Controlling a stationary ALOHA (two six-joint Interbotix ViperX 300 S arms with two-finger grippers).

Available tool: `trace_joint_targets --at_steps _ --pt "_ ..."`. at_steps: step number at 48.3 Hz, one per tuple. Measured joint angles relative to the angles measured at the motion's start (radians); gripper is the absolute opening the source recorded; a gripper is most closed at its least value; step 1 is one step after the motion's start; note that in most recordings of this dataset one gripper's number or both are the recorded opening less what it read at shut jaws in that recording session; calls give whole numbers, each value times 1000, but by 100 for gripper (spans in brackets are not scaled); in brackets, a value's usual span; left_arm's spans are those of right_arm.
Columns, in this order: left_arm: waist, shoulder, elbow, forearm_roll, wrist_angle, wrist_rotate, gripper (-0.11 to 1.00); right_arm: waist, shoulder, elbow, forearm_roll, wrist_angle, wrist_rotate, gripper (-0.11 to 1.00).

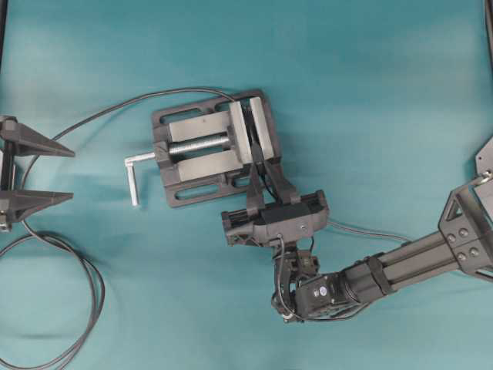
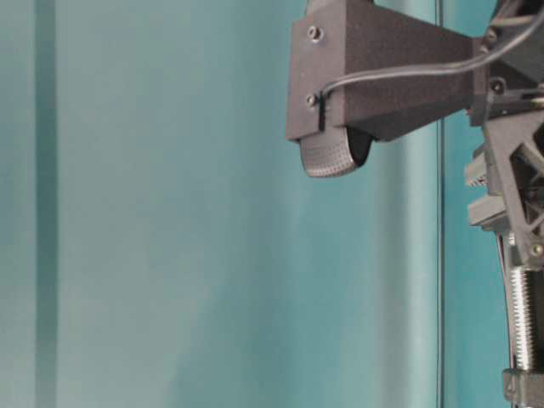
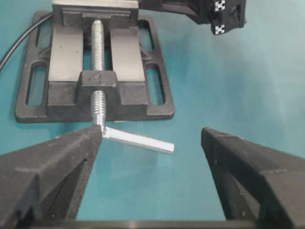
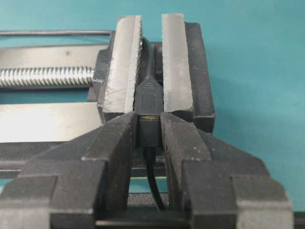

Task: Insert the USB cable into the fixed female connector.
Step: 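Hold the plug pressed into the port with the right gripper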

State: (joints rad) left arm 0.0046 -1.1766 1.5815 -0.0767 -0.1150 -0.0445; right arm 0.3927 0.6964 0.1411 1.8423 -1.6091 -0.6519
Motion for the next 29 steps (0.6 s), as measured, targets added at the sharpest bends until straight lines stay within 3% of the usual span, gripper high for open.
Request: trace_joint_targets --at_steps 29 --pt "0 0 0 0 0 0 100 2 0 -2 0 6 -2 22"
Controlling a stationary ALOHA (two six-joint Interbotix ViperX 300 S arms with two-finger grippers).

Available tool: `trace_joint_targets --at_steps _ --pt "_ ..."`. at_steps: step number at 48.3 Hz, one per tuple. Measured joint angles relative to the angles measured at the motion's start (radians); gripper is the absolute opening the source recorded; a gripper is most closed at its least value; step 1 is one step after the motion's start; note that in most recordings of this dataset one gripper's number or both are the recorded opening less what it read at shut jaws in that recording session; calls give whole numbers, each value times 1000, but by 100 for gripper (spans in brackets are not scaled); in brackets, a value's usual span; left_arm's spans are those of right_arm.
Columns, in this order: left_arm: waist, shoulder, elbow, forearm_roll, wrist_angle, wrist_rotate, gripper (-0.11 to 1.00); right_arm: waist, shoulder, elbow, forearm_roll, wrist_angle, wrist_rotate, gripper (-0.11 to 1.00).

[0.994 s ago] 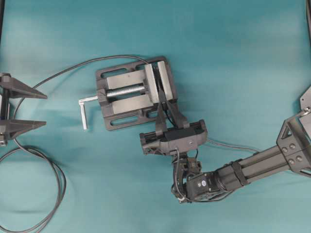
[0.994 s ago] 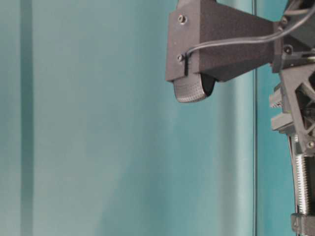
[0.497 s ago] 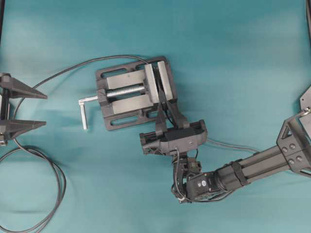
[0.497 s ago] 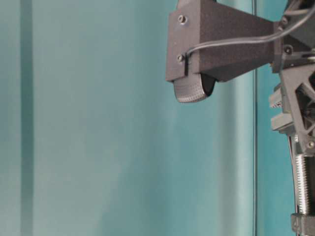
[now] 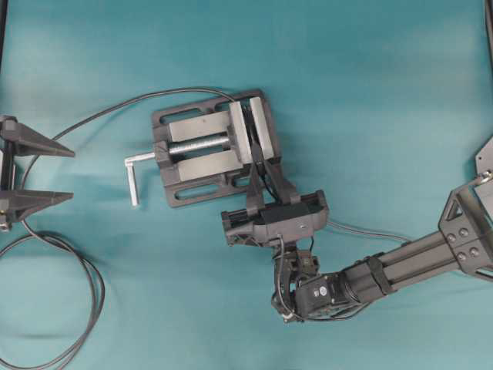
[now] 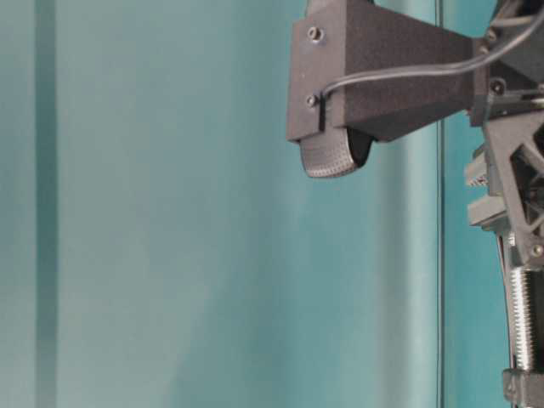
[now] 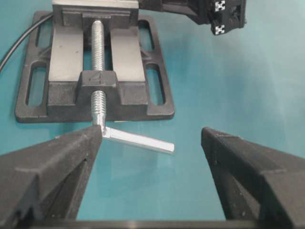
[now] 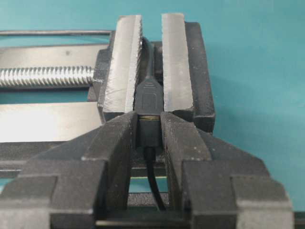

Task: Insert the USB cable into the fixed female connector.
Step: 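Hold the plug pressed into the port with the right gripper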

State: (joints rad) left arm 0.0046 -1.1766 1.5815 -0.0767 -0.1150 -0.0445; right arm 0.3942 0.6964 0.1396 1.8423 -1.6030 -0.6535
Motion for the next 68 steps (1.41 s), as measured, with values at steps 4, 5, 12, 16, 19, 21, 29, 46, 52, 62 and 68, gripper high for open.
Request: trace_joint_targets --at_steps 4,5,12,16,19,21,29,46,52,62,68 --pt "0 0 0 0 0 0 100 -2 0 2 0 0 -2 22" --pt "0 0 0 0 -2 0 100 0 0 2 0 2 -2 22" --pt "0 0 0 0 0 0 100 -2 0 2 0 3 -3 22" --pt "0 0 0 0 0 0 100 0 -2 2 0 6 -2 26" --pt "0 0 0 0 0 0 100 -5 0 2 -2 5 -3 34" --pt "2 0 0 0 0 0 100 -6 -2 2 -2 6 -3 39" --pt "0 0 0 0 -2 0 100 -6 0 0 -2 8 -3 41" --pt "0 0 0 0 0 0 100 -6 0 2 -2 8 -3 42" --pt "0 0 0 0 0 0 100 -6 0 2 -2 8 -5 42" --pt "0 0 0 0 0 0 100 -6 -2 -2 8 9 -5 42" --pt "2 0 0 0 0 0 100 -6 -2 -3 15 8 -6 42"
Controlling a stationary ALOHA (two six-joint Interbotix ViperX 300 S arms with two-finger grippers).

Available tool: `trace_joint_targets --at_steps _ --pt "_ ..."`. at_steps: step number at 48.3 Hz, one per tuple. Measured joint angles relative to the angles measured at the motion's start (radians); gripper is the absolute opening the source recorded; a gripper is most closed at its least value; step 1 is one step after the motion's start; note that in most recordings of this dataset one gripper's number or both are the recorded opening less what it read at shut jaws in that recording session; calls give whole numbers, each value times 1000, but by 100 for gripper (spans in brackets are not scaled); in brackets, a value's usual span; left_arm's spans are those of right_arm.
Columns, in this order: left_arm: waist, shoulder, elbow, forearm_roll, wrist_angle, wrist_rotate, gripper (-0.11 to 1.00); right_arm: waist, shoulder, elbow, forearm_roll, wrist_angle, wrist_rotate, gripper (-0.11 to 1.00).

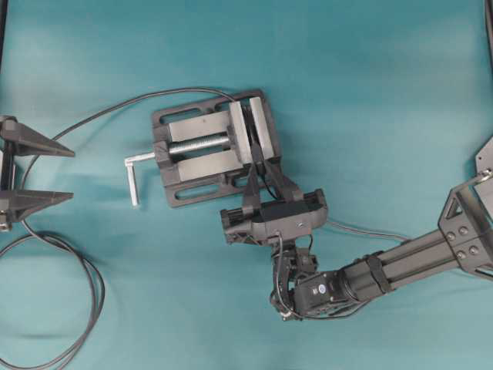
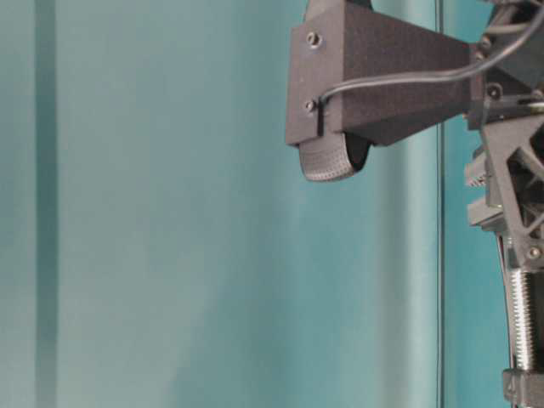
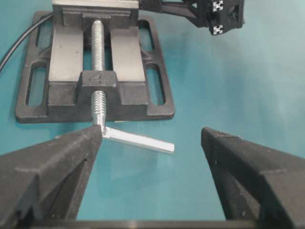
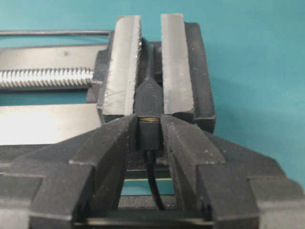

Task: Insert the USB cable into the fixed female connector.
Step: 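Hold the plug pressed into the port with the right gripper, then open the right gripper and pull back from the vise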

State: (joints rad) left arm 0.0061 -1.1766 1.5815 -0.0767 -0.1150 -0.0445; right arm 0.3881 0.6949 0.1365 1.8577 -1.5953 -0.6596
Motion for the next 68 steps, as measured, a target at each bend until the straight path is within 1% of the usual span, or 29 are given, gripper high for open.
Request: trace_joint_targets --at_steps 10,20,25,39,46,54,63,68 --pt "0 0 0 0 0 0 100 9 0 0 21 2 0 43" --pt "-2 0 0 0 0 0 100 18 -2 0 29 3 -8 43" --pt "-2 0 0 0 0 0 100 23 0 -3 41 3 -21 43" --pt "-2 0 0 0 0 0 100 51 0 -26 41 3 -67 43" --pt "0 0 0 0 -2 0 100 55 0 -32 44 3 -69 43" --pt "0 0 0 0 0 0 100 67 0 -38 71 3 -69 43" --pt "-2 0 0 0 0 0 100 71 0 -37 72 5 -69 43" --pt "-2 0 0 0 -2 0 100 71 0 -32 72 9 -69 49"
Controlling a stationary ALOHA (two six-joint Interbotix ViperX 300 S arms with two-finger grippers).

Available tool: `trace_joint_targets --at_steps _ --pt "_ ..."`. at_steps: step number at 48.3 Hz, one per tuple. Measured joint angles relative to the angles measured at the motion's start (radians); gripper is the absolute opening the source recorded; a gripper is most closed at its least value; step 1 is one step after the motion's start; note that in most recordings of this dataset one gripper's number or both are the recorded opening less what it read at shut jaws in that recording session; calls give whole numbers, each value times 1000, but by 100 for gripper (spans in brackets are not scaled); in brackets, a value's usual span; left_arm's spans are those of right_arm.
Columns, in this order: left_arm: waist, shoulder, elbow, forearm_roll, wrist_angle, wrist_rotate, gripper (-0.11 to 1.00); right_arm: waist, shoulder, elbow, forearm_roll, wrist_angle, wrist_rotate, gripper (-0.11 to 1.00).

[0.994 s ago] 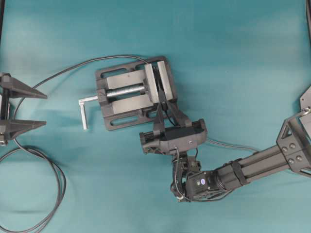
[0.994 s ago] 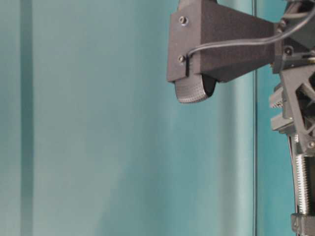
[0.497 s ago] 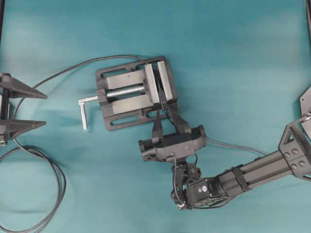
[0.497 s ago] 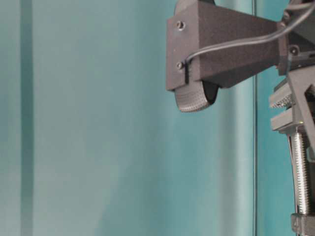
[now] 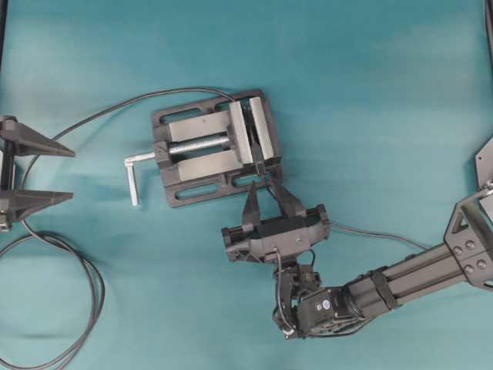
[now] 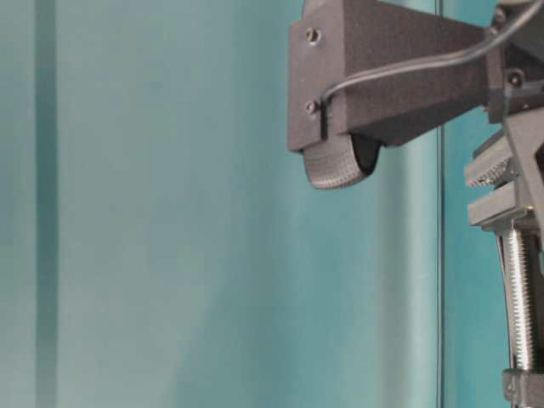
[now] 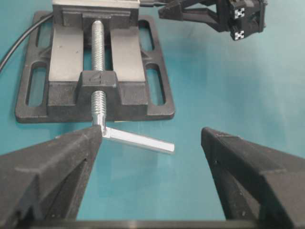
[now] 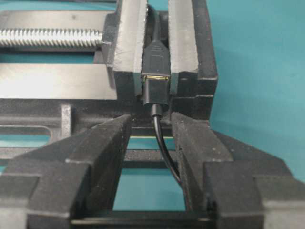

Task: Insert the USB cable into the fixed female connector.
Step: 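Open the right gripper and pull back from the vise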

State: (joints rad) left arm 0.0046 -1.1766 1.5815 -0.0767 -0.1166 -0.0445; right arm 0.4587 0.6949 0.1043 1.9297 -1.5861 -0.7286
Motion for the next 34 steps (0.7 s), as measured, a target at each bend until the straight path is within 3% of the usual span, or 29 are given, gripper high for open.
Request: trace_joint_targets --at_steps 8,12,25,34 --pt "0 0 0 0 2 0 100 0 -2 2 2 6 -2 76" --pt "2 0 0 0 2 0 100 -2 -2 3 8 6 -3 84" --pt "2 0 0 0 0 0 100 20 -61 72 14 15 -28 81" --pt "2 0 0 0 2 0 100 63 -164 179 -8 141 -21 81"
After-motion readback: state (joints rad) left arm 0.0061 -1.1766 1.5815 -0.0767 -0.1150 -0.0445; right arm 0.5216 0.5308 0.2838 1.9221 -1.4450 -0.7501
